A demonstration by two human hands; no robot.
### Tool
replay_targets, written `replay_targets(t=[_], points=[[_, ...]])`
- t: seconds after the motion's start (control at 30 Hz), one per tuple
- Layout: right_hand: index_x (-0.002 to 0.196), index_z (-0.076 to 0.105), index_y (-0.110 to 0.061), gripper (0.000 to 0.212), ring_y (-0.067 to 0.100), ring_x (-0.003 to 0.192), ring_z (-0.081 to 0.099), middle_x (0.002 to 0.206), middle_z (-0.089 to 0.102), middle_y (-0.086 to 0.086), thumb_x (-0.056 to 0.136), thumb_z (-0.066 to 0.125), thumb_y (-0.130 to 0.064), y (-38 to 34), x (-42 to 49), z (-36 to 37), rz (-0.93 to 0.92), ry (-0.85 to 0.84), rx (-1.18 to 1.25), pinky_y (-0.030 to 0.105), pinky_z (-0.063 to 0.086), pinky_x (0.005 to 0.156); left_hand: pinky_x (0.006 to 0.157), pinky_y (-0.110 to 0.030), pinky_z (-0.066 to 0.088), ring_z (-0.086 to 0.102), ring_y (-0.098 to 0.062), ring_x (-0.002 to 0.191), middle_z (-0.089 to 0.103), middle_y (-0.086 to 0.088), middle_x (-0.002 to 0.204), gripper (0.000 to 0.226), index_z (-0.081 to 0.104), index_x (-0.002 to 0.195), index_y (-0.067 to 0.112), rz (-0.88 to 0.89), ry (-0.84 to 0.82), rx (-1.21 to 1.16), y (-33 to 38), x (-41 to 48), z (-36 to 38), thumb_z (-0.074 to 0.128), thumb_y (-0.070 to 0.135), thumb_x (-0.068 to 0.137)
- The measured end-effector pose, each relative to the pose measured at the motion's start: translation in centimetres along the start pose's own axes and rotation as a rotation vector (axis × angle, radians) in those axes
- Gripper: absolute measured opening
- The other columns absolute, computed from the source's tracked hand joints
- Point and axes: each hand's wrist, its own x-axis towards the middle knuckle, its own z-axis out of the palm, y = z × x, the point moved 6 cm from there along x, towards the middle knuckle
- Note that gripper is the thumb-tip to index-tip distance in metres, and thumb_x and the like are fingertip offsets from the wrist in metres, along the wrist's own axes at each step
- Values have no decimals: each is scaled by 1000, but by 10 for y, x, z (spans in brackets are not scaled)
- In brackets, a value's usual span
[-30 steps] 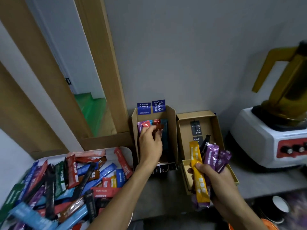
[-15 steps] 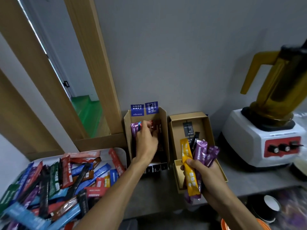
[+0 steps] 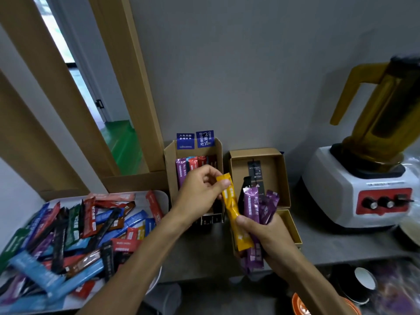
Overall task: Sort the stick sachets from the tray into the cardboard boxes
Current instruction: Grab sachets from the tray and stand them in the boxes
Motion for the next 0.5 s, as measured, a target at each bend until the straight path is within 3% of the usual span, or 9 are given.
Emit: replay_targets(t=[0.07, 0.17, 0.3, 0.4, 0.5], points=[[104, 57, -23, 35, 9, 72, 74, 80, 76, -7, 77, 77, -12, 2, -3, 0, -8, -14, -25, 22, 57, 55, 55, -15, 48, 63, -1, 63, 68, -2, 78, 6, 63, 91, 13, 2, 41, 28, 1, -1, -5, 68, 12, 92], [107, 57, -29, 41, 3, 81, 72, 90, 73, -7, 75, 80, -18, 2, -3, -3, -27, 8, -79, 18, 54, 61, 55, -17, 49, 61, -6, 61, 68, -4, 75, 4, 65, 94, 9, -76, 91, -45, -4, -2, -11, 67, 12, 92], [109, 63, -15, 39, 13, 85, 74, 91, 75, 0, 75, 78, -27, -4, 1, -3, -59, 13, -126, 21, 57, 66, 56, -20, 48, 59, -10, 63, 69, -2, 75, 2, 66, 95, 11, -110, 167, -82, 2, 2, -30, 65, 10, 93], [112, 63, -12, 36, 16, 87, 74, 93, 76, 4, 81, 74, -27, -5, -1, -12, -88, 50, -120, 29, 57, 74, 63, -23, 49, 63, -10, 69, 68, -2, 85, 7, 63, 92, 20, -36, 297, 193, 26, 26, -74, 64, 14, 95], [114, 62, -12, 43, 18, 88, 74, 93, 76, 6, 77, 73, -31, -2, -4, -19, -81, 73, -85, 28, 57, 72, 64, -28, 50, 65, -14, 74, 67, -2, 83, 4, 61, 94, 20, -8, 252, 506, 40, 54, -86, 65, 19, 95]])
